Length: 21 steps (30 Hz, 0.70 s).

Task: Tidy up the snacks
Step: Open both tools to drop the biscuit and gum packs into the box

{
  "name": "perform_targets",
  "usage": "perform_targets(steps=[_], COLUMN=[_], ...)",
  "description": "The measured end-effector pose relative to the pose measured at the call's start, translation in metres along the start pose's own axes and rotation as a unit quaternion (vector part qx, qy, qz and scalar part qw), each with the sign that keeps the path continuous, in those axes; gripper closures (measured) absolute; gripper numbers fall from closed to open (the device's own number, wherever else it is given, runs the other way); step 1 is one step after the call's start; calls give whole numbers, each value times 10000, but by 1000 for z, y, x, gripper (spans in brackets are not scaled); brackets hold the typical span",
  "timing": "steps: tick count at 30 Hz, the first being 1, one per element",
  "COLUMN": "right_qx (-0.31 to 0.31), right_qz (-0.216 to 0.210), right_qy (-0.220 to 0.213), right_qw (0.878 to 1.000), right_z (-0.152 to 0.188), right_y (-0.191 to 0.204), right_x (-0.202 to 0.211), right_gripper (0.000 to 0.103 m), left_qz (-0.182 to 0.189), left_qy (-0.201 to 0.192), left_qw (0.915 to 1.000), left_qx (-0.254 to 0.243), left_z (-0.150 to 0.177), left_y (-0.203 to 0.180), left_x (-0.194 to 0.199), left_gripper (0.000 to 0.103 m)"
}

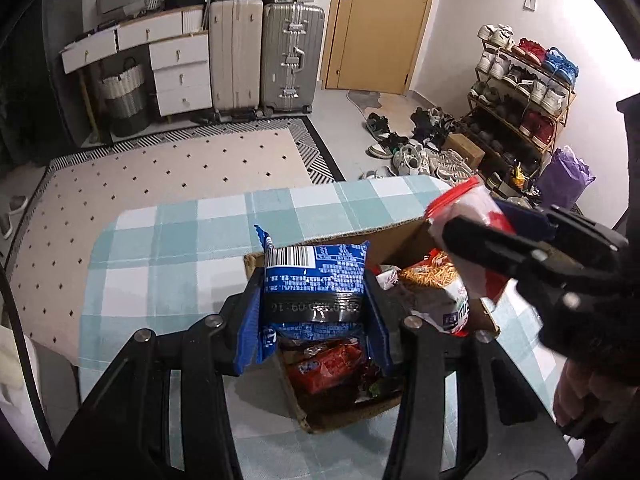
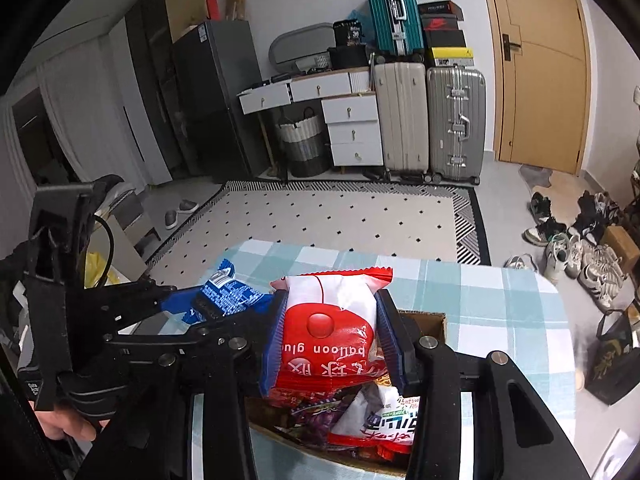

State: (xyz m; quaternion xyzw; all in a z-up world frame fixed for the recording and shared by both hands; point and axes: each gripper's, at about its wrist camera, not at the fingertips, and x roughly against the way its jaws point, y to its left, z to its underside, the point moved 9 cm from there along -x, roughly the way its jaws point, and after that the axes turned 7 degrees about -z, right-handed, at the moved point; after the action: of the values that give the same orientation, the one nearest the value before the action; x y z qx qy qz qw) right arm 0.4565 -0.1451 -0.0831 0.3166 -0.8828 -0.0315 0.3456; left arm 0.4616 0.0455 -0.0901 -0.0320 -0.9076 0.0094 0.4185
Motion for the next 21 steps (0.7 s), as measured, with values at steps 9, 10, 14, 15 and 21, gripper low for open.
perform_targets(steps=[9, 10, 14, 15, 21], right_qx=[-16, -8, -92, -104, -39], right_qz=[-131, -78, -7, 16, 101], right_qy=[479, 473, 320, 294, 111], right_qw=[9988, 9988, 9994, 9995, 9999], right_z=[38, 40, 44, 45, 49], right_y=[-12, -14, -23, -25, -26], right_x=[-47, -47, -41, -38, -10], right_gripper=[58, 52, 45, 45, 43], left_qz=[192, 234, 173, 162, -40], left_qy=[374, 394, 361, 334, 155], left_qw=[9990, 9988, 9987, 9989, 9996], left_qx=[131, 176, 303, 290, 212], left_z=[12, 13, 16, 16, 20], left_y=[4, 5, 15, 15, 16], left_x=[-48, -52, -56, -54, -36], left_gripper=[57, 54, 45, 45, 41])
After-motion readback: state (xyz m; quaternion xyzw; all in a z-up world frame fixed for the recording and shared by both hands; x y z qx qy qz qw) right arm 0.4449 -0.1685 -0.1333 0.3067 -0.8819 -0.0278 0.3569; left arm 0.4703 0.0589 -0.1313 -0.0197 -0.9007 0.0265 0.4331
